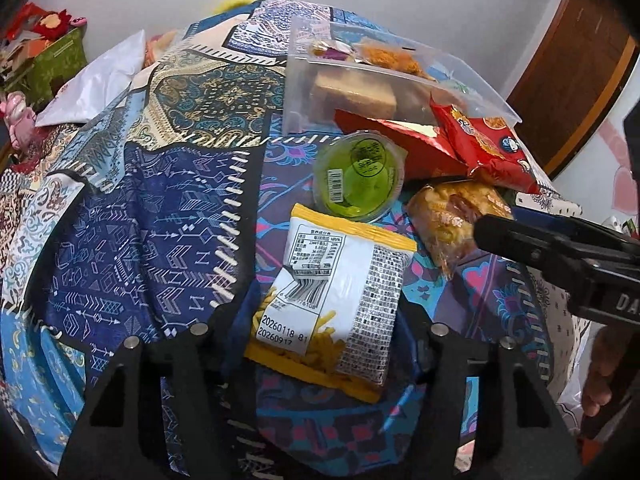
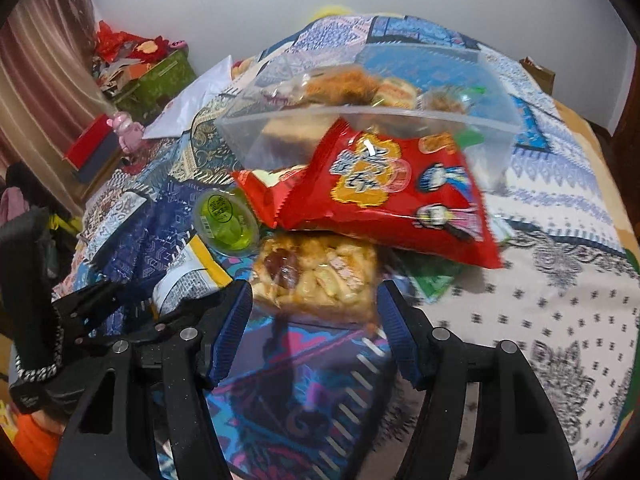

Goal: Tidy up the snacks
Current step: 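Move left tool toward the yellow snack bag on the quilt, then grasp the yellow-and-white snack bag with left tool while right tool grasps the nut-brittle bar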

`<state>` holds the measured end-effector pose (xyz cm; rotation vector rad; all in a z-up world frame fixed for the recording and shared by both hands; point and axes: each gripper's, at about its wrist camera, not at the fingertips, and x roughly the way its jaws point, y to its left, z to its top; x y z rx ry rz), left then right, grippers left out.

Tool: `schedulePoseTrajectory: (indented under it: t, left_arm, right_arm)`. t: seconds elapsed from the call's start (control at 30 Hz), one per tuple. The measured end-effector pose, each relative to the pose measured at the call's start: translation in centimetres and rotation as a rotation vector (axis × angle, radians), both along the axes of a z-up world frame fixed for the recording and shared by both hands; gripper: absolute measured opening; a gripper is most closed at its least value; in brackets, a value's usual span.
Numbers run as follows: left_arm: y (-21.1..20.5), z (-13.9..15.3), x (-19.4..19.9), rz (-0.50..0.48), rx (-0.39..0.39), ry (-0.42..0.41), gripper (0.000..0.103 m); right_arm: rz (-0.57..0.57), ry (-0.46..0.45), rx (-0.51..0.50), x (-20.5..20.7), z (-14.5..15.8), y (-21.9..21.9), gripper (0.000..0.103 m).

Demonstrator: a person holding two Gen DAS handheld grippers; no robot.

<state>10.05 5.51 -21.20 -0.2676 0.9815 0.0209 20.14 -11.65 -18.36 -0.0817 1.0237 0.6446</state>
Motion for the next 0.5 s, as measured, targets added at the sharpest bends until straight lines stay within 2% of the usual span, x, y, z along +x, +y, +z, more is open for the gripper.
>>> schedulePoseTrajectory:
  t: [0.07,0.2,0.33,0.4,0.5]
  left_arm:
    - [0.2,0.1,-0.2,0.004,-0.003,-0.004,0.059]
    - [0.7,0.6,-0.4,0.015,0.016,-0.020,0.059]
    - [1.2,1.1,-0.2,0.019,0.024,-0.039,0.058]
    - [1.2,1.5,-0.1,0.023,0.029,-0.049,0.058]
    - [1.3,2.2,-0.1,0.029,0.029,-0.065,0.058]
  right_arm:
    - [0.001,-0.005,-0.002,0.1,-0.2,0.5,0.073]
    - [0.006,-0.027,-0.042,0.3,-0.8,1.6,0.076]
    - [0.014,-0.030,-0.083,0.6,-1.5,2.3,0.076]
    - [0.014,-0.012,-0.068,0.8,-1.8,2.3,0.077]
    - [0.011,-0.002,-0.037,0.9,-1.7,1.7,0.073]
